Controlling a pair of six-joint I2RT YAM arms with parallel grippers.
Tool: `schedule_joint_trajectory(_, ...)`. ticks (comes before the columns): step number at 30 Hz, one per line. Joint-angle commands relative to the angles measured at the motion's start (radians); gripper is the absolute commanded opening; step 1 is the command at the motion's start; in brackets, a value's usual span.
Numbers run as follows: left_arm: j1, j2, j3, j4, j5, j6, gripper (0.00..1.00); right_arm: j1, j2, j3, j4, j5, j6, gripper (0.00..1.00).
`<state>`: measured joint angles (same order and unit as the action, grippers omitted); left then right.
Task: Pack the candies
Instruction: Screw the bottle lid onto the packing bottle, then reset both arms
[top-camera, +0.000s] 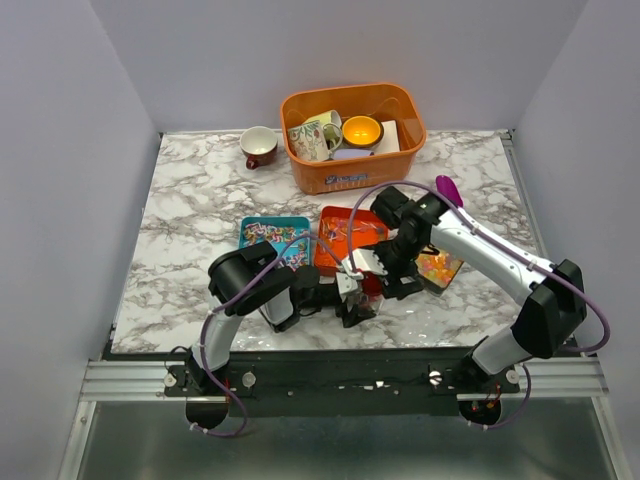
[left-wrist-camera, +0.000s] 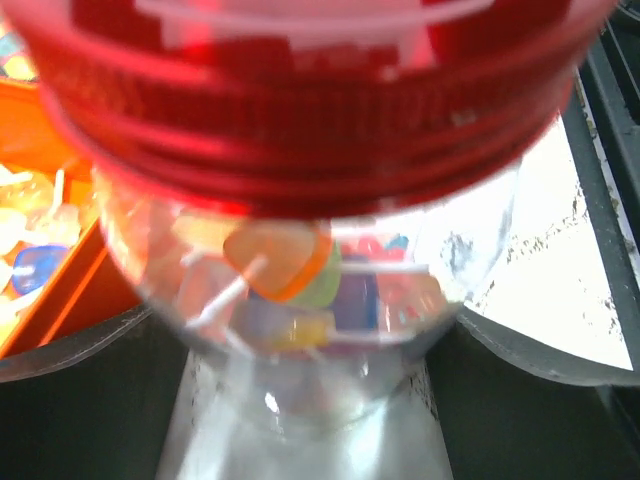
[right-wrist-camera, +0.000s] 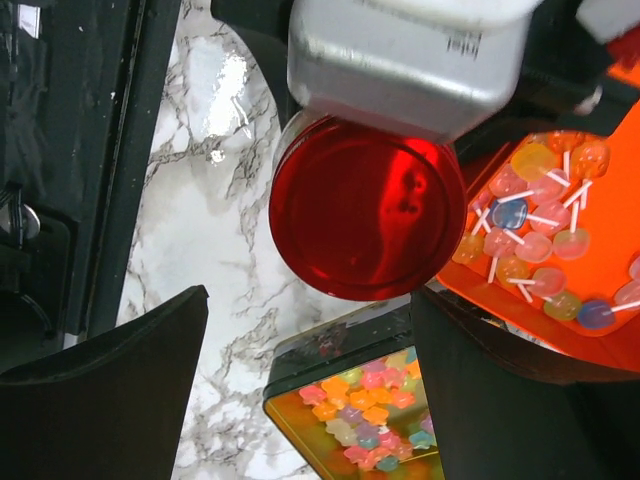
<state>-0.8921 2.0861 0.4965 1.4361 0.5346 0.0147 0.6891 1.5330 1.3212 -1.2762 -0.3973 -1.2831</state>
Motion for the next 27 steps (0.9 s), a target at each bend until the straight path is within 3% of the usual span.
schedule_joint_trajectory(1,0.015,-0.044,-0.093,0.026,-0.016,-0.012,0.99,-0.043,0.009,0.022,-0.040,0.029,0.030,0.88)
schedule_joint_trajectory(6,0.019,-0.196,-0.171,-0.052,0.092,-0.009,0.99,-0.088,0.018,0.082,-0.032,0.046,0.051,0.88)
schedule_joint_trajectory(10,0.031,-0.361,-0.203,-0.132,0.192,-0.068,0.99,-0.170,0.003,0.154,-0.011,0.026,0.179,0.89)
schedule_joint_trajectory(12,0.038,-0.520,-0.208,-0.264,0.209,-0.082,0.99,-0.229,-0.029,0.187,0.056,-0.026,0.282,0.89)
schedule_joint_trajectory(13,0.044,-0.587,-0.204,-0.335,0.200,-0.067,0.99,-0.302,-0.045,0.203,0.096,-0.044,0.423,0.89)
schedule_joint_trajectory(14,0.048,-0.654,-0.193,-0.515,0.186,-0.049,0.99,-0.337,-0.063,0.204,0.195,-0.052,0.497,0.90)
schedule_joint_trajectory(15,0.053,-0.796,-0.161,-0.619,0.167,-0.021,0.99,-0.370,-0.109,0.191,0.254,-0.032,0.574,0.90)
schedule_joint_trajectory(16,0.058,-0.864,-0.141,-0.722,0.086,0.052,0.99,-0.422,-0.132,0.170,0.320,0.010,0.723,0.92)
schedule_joint_trajectory(17,0.062,-0.927,-0.122,-0.893,0.041,0.089,0.99,-0.448,-0.154,0.124,0.412,0.100,0.773,0.93)
schedule_joint_trajectory(19,0.084,-1.081,-0.076,-1.030,-0.033,0.154,0.99,-0.529,-0.189,0.099,0.455,0.147,0.896,0.95)
schedule_joint_trajectory(20,0.108,-1.121,-0.063,-1.153,-0.089,0.227,0.99,-0.560,-0.197,0.079,0.487,0.181,0.939,0.96)
schedule_joint_trajectory(23,0.194,-1.219,-0.007,-1.311,-0.185,0.257,0.99,-0.718,-0.211,0.055,0.541,0.175,1.128,0.99)
schedule_joint_trajectory(27,0.501,-1.223,0.092,-1.390,-0.217,0.154,0.99,-0.910,-0.206,0.006,0.587,0.172,1.329,1.00)
